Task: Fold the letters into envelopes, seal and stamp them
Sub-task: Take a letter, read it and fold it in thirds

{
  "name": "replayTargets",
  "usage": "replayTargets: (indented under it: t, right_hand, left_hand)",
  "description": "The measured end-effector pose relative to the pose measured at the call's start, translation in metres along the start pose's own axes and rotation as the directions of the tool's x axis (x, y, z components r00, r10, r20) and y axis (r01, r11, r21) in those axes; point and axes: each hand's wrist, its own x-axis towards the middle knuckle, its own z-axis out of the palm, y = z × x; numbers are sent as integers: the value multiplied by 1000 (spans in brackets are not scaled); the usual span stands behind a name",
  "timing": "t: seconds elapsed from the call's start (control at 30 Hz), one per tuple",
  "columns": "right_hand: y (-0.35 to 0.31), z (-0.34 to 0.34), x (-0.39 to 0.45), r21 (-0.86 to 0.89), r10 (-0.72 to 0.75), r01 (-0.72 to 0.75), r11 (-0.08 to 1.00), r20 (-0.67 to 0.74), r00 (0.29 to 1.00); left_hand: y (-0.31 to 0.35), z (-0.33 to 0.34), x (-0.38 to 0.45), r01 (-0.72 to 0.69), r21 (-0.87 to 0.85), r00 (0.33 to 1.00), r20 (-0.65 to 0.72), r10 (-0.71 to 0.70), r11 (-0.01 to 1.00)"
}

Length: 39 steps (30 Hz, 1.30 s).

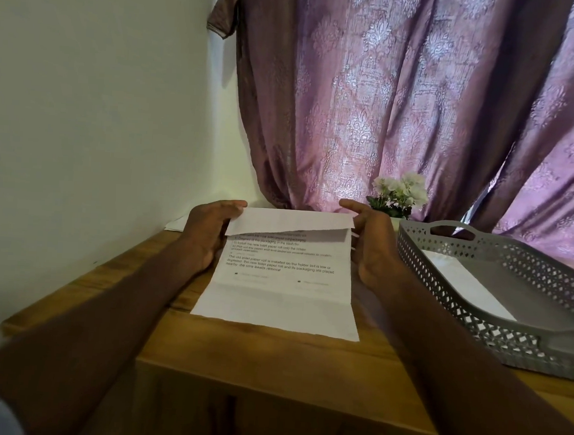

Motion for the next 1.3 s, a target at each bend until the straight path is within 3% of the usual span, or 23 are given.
replayTargets:
  t: [0.2,0.47,0.63,0.73,0.93,1.1,1.3]
  right_hand:
    - [5,0,3,-65,-10,7,998,-47,999]
    - [5,-1,-4,-34,-61,59,998,-53,997]
    - [5,-5,1,-11,-33,32,999,-135,990]
    - [6,-6,7,-28,-62,59,998,-135,989]
    - [9,-3,0,-145,-43,56,988,90,995]
    - [7,-5,-3,-128,-81,90,988,70,994]
    - [8,-4,-2,-81,-81,84,993,35,996]
  left_hand:
    - [1,2,-4,33,37,996,-81,-30,999]
    - [3,3,-5,28,34,997,-68,-26,999]
    - [5,8,-11,44,193,986,150,-73,980]
    - [1,5,-9,-16,247,984,178,-29,969]
    - [-1,-1,-3,-2,82,997,78,-5,997]
    - [0,-1,-6,15,137,976,213,-44,990]
    - [1,-5,-3,32,76,990,137,-43,997]
